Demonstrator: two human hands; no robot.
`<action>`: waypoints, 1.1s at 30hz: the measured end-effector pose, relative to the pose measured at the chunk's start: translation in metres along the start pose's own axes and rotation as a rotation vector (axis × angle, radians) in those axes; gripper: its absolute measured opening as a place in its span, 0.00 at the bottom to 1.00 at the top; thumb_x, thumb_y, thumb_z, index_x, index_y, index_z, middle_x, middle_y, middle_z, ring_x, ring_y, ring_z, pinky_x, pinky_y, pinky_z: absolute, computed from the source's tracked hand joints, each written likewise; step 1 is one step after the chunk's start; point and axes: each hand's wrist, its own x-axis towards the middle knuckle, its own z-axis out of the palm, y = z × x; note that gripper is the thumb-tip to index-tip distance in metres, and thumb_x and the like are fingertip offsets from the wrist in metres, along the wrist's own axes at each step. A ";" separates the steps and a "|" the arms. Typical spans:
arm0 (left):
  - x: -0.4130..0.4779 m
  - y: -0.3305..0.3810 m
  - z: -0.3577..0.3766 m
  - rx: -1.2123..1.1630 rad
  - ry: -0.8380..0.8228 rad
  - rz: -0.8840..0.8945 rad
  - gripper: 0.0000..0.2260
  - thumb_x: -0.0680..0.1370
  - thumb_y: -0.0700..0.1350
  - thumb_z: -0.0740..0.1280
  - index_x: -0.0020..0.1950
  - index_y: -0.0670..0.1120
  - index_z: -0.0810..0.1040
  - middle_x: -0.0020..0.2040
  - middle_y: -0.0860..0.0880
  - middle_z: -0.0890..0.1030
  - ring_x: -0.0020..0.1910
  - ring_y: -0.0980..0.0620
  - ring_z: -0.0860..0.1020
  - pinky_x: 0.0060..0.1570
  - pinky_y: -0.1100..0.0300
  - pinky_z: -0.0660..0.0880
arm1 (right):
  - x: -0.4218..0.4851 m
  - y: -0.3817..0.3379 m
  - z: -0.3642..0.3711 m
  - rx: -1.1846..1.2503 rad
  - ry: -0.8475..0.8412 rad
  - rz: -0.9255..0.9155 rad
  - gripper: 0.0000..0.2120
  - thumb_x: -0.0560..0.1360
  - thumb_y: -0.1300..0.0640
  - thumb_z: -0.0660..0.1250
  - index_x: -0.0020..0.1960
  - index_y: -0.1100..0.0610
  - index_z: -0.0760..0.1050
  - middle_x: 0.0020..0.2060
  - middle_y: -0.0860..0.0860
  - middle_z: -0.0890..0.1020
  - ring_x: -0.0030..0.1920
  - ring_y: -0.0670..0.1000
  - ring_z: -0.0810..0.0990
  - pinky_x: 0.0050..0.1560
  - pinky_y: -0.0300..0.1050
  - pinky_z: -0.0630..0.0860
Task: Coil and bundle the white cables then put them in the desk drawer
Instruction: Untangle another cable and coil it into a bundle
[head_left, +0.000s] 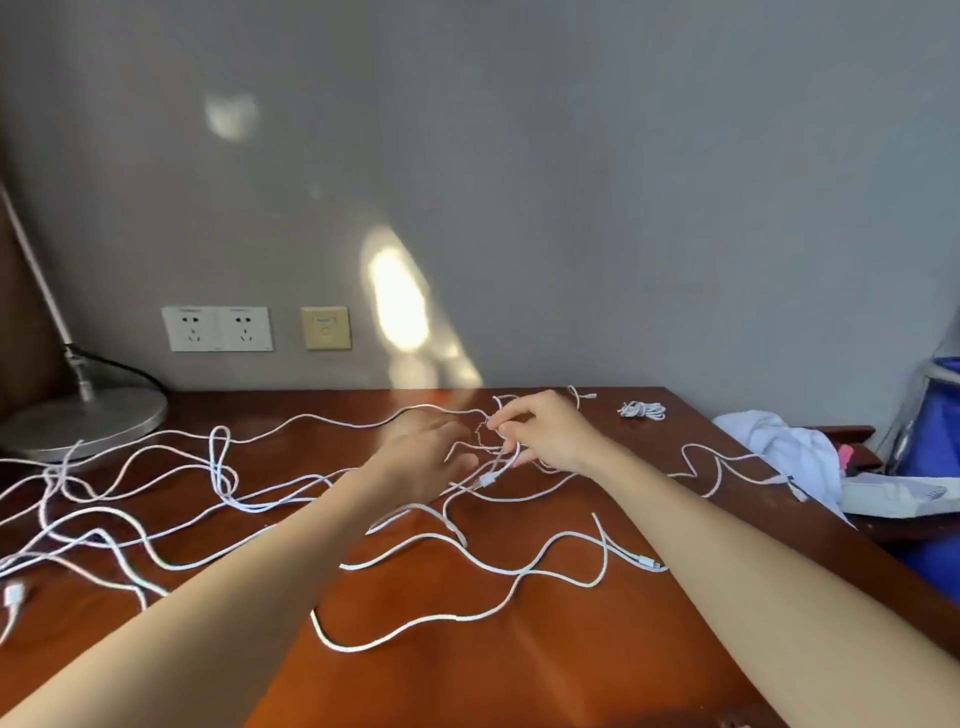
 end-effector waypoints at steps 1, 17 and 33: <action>-0.007 -0.004 -0.002 -0.012 -0.022 -0.017 0.36 0.73 0.71 0.52 0.72 0.51 0.75 0.69 0.51 0.77 0.69 0.47 0.74 0.67 0.50 0.72 | 0.004 -0.003 0.008 0.013 -0.002 0.002 0.10 0.82 0.66 0.65 0.56 0.62 0.85 0.38 0.52 0.82 0.39 0.48 0.83 0.45 0.49 0.86; -0.042 -0.061 0.010 0.081 0.133 -0.160 0.08 0.86 0.49 0.55 0.53 0.51 0.72 0.47 0.52 0.83 0.52 0.45 0.79 0.59 0.47 0.65 | 0.045 -0.016 0.102 0.138 0.007 -0.160 0.10 0.82 0.63 0.65 0.48 0.64 0.84 0.43 0.63 0.84 0.43 0.60 0.86 0.51 0.59 0.84; -0.012 -0.105 0.038 -0.241 0.505 -0.103 0.09 0.85 0.45 0.60 0.46 0.54 0.74 0.36 0.58 0.76 0.36 0.57 0.72 0.48 0.51 0.66 | 0.053 0.025 0.145 -0.152 0.335 -0.376 0.07 0.81 0.48 0.67 0.53 0.47 0.84 0.42 0.42 0.85 0.42 0.46 0.82 0.43 0.49 0.79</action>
